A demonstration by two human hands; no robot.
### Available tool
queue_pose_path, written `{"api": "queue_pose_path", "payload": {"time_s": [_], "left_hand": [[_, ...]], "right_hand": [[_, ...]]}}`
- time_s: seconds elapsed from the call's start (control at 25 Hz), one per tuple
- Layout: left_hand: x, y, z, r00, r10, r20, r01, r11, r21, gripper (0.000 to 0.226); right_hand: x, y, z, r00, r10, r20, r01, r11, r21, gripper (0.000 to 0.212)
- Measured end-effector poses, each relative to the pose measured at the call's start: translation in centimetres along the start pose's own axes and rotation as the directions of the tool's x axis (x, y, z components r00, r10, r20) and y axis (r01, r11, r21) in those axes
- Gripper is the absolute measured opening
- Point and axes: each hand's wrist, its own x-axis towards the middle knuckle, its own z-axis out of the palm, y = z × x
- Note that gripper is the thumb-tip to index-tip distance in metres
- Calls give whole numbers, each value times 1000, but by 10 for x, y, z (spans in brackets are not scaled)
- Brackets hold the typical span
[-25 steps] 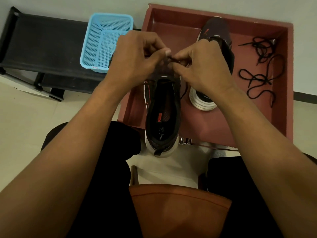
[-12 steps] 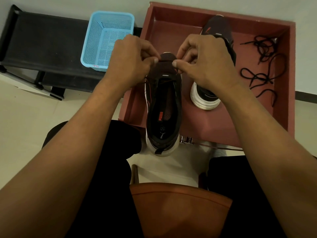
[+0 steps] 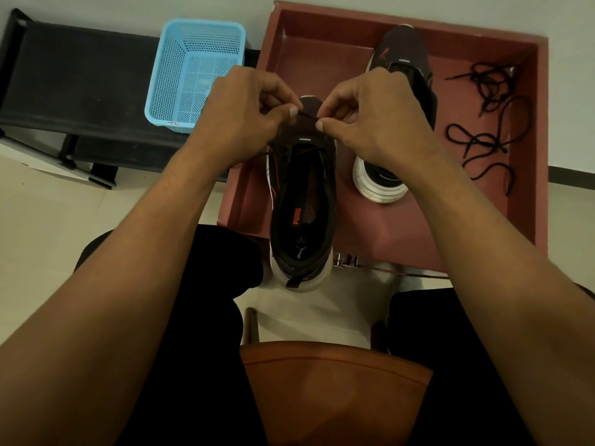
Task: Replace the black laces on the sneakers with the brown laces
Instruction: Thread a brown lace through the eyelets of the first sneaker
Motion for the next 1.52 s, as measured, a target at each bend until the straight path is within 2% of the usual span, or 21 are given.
{"api": "queue_pose_path", "payload": {"time_s": [0.16, 0.32, 0.4, 0.48, 0.6, 0.68, 0.76, 0.92, 1.08, 1.52], "left_hand": [[-4, 9, 5, 990, 109, 93, -103, 993, -63, 24], [-4, 11, 5, 991, 117, 68, -110, 988, -106, 19], [-5, 10, 4, 990, 123, 69, -119, 991, -60, 15], [-6, 7, 4, 991, 110, 81, -110, 994, -4, 11], [-8, 3, 3, 988, 88, 128, -94, 995, 44, 12], [-10, 3, 3, 981, 83, 177, -96, 993, 67, 9], [-11, 4, 6, 979, 73, 189, -90, 992, 84, 9], [-10, 5, 10, 976, 66, 206, -90, 989, 113, 13], [-10, 10, 17, 981, 57, 185, -93, 977, 192, 11], [-22, 14, 35, 998, -67, 6, 64, 971, 232, 10]], "right_hand": [[-1, -1, -1, 1000, -11, 14, 11, 1000, 2, 11], [-3, -1, -3, 997, 53, -63, -37, 974, 223, 19], [-5, -4, -6, 994, 83, -77, -59, 960, 273, 14], [-6, -6, -12, 993, 115, 13, -115, 967, 226, 8], [-11, -8, -15, 954, 172, 245, -180, 984, 10, 18], [-12, -11, -11, 936, 193, 293, -157, 977, -142, 30], [-11, -13, -4, 933, 210, 292, -157, 968, -193, 36], [-12, -13, 3, 945, 232, 229, -194, 965, -178, 30], [-14, -14, 3, 948, 220, 231, -192, 972, -137, 20], [-16, -10, 11, 943, 252, 217, -257, 966, -5, 17]]}}
